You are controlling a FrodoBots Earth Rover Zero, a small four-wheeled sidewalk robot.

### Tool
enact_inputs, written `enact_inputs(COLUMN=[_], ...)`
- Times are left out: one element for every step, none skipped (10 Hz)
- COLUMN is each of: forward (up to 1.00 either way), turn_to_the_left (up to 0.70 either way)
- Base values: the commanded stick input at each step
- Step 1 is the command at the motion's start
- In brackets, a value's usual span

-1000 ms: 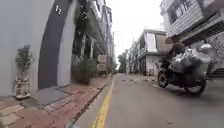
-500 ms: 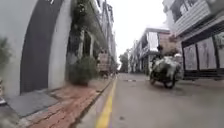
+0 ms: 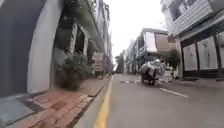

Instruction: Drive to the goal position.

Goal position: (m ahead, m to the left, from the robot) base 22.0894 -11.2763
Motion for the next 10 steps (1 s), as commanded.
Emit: enact_inputs(forward=[1.0, 1.0, 1.0, 1.0, 1.0, 1.0, 1.0, 1.0, 1.0, 1.0], turn_to_the_left=[0.01, 0.01, 0.01, 0.01, 0.01, 0.01, 0.01, 0.01, -0.03, -0.28])
